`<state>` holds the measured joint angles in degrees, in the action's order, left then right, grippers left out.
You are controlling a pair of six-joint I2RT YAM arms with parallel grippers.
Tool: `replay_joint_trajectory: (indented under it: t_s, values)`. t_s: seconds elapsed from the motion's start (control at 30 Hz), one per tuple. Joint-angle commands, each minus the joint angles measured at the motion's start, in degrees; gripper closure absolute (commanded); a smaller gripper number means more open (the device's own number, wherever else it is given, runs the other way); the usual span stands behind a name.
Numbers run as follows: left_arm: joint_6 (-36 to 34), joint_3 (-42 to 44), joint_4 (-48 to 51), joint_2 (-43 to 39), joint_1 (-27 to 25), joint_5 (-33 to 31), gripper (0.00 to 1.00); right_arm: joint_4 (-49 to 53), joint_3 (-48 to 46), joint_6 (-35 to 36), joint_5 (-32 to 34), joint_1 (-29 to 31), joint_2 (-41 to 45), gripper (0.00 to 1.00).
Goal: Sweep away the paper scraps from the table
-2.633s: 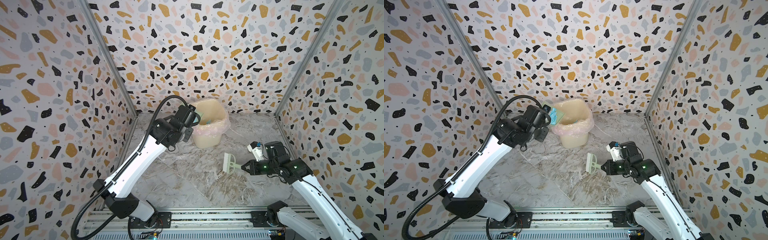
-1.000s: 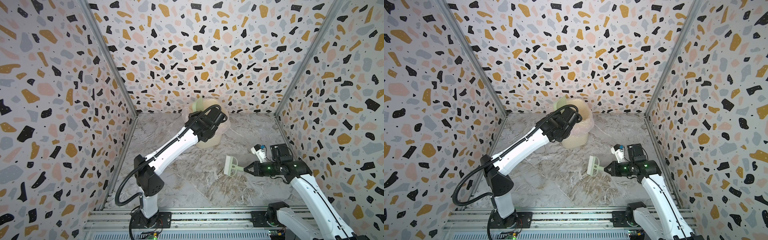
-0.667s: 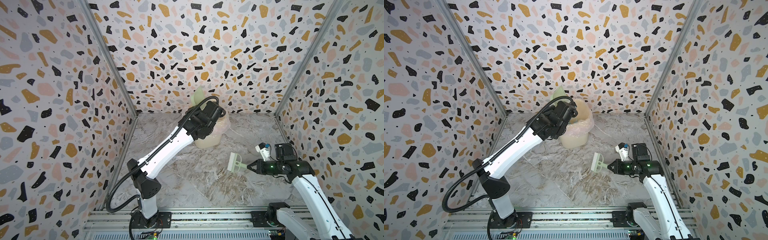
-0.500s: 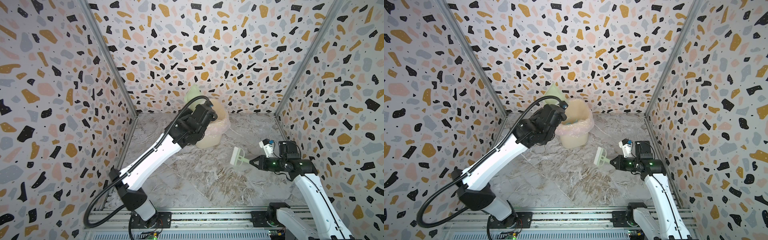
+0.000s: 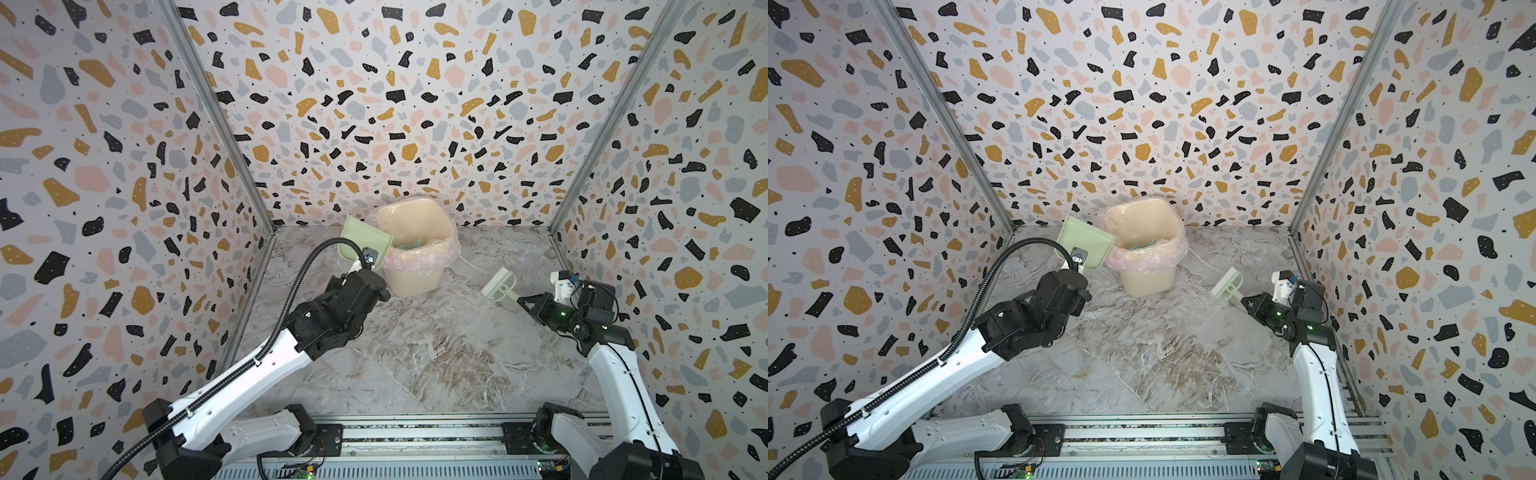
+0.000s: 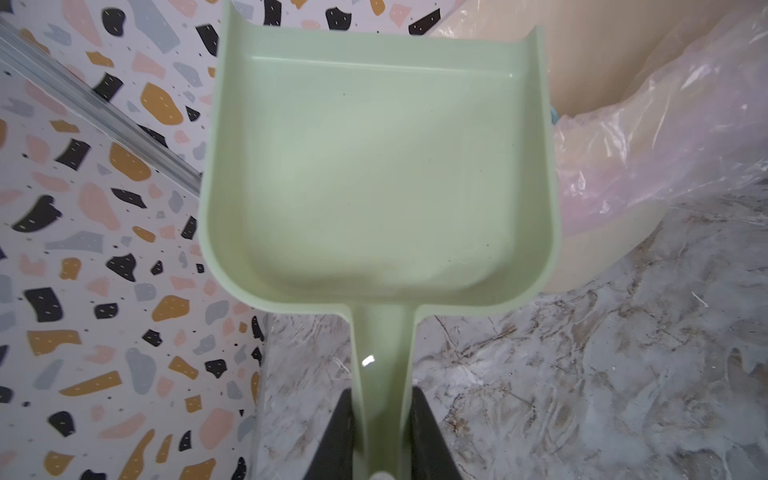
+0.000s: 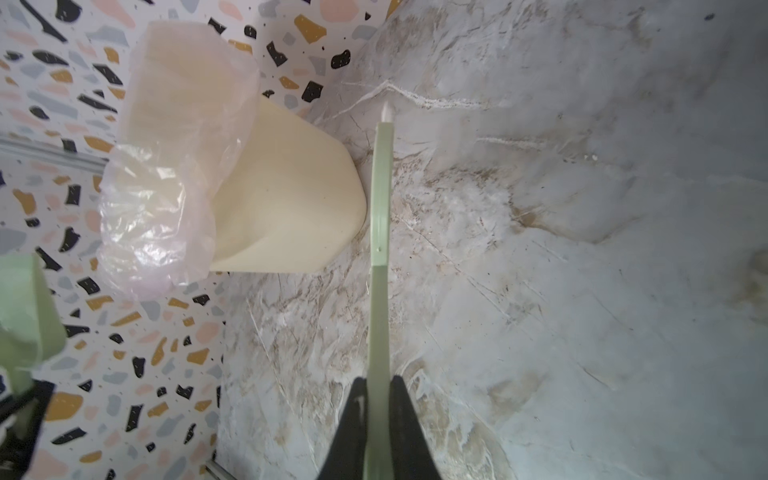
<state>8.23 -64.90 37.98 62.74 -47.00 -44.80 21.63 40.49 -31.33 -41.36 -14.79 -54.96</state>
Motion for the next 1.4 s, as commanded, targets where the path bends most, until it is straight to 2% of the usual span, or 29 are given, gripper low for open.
replay_joint_trajectory:
  t_s: [0.0,0.13,0.23,0.53,0.73,0.77,0.83,0.93,1.37]
  values:
    - [7.4,4.6,-7.0,-3.4,1.7,3.8,1.00,-11.9,-4.4,-8.9,-3.3,-2.8,-0.2,1.00]
    - [10.3,10.4,-10.6,-5.6,3.2,7.7,1.00,-19.6,-10.2,-12.8,-3.8,-6.4,-0.2,1.00]
    - [12.1,13.4,-12.4,-5.8,3.4,9.2,1.00,-21.6,-13.1,-13.4,-3.4,-8.7,0.0,1.00]
    - [14.0,17.9,-15.8,-5.5,4.0,10.2,1.00,-24.6,-21.4,-14.5,-3.3,-12.6,0.4,1.00]
    - [15.2,19.1,-16.6,-5.0,4.1,10.9,1.00,-22.1,-23.3,-14.6,-2.8,-13.7,0.8,1.00]
    - [15.4,19.4,-16.8,-4.8,4.0,11.0,1.00,-21.0,-23.3,-14.3,-2.4,-13.7,1.0,0.98]
    - [16.1,20.2,-17.1,-5.0,4.1,11.0,1.00,-18.9,-23.3,-13.9,-1.7,-13.9,1.6,0.83]
    - [17.4,21.6,-17.9,-5.2,4.3,11.0,1.00,-15.5,-22.9,-13.1,-0.5,-13.9,2.1,0.67]
    - [21.7,28.3,-26.4,-2.6,5.8,13.6,1.00,1.5,-16.5,-5.8,8.7,-13.5,3.8,0.37]
